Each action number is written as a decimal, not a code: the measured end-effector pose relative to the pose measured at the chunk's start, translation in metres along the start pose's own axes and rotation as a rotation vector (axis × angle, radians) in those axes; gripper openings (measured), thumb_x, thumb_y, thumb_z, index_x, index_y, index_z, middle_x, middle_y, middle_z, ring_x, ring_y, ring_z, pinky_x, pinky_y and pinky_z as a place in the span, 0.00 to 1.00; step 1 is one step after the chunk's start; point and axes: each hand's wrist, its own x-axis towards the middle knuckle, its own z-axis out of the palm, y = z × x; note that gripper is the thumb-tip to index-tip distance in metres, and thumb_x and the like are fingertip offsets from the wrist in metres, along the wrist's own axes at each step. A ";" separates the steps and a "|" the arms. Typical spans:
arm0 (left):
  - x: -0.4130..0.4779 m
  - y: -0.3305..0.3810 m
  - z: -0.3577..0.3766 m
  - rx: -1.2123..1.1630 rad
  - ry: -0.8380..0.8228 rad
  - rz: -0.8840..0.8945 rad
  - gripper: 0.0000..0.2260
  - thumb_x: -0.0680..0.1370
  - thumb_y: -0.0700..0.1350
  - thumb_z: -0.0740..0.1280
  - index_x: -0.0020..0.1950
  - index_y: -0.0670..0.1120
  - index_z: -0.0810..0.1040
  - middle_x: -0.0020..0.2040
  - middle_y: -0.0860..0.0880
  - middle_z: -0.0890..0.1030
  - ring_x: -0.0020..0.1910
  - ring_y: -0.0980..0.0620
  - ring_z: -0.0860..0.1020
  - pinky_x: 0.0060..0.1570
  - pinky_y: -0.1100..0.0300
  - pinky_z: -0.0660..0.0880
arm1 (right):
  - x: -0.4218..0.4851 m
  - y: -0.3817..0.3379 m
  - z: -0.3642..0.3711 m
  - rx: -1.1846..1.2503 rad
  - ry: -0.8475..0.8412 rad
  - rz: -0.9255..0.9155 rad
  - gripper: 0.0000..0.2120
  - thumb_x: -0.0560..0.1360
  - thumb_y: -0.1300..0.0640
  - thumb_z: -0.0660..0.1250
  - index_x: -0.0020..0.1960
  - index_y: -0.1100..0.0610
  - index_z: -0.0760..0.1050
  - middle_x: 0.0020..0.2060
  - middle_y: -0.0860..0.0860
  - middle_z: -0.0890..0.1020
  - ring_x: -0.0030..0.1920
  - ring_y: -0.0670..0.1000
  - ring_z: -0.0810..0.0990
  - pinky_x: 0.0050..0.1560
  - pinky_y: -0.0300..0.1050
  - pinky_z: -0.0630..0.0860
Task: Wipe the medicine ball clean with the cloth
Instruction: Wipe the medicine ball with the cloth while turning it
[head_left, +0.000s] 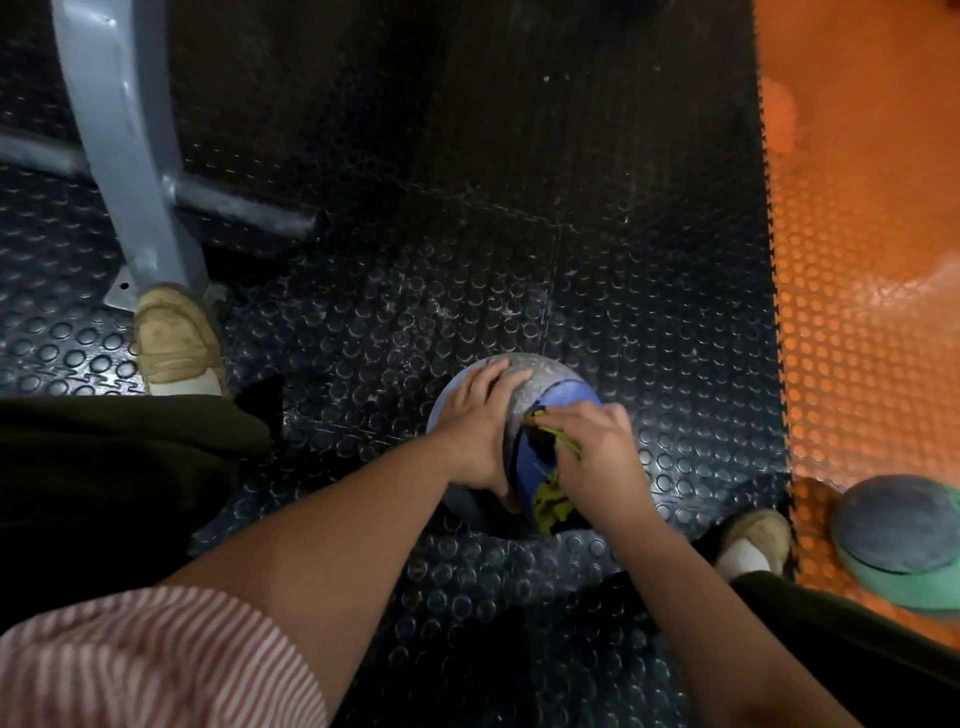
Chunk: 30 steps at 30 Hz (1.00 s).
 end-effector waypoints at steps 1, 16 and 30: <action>-0.002 -0.001 0.001 0.017 -0.007 0.005 0.66 0.55 0.57 0.83 0.77 0.57 0.39 0.77 0.57 0.35 0.77 0.50 0.35 0.76 0.51 0.41 | 0.004 0.001 -0.003 -0.008 -0.005 0.018 0.19 0.68 0.75 0.64 0.50 0.57 0.84 0.46 0.51 0.84 0.44 0.56 0.71 0.47 0.26 0.59; -0.018 -0.021 -0.003 0.055 -0.038 0.060 0.65 0.54 0.57 0.84 0.77 0.58 0.41 0.75 0.57 0.36 0.77 0.51 0.36 0.77 0.46 0.46 | -0.003 -0.024 0.013 0.024 -0.028 0.055 0.20 0.70 0.74 0.62 0.52 0.57 0.83 0.48 0.52 0.83 0.46 0.51 0.67 0.50 0.37 0.62; -0.027 -0.024 -0.019 0.193 -0.155 0.059 0.63 0.62 0.51 0.82 0.77 0.59 0.34 0.76 0.56 0.31 0.77 0.49 0.34 0.76 0.44 0.44 | -0.010 0.010 0.014 0.238 0.108 0.549 0.16 0.76 0.67 0.63 0.61 0.57 0.79 0.47 0.47 0.75 0.55 0.59 0.73 0.58 0.52 0.71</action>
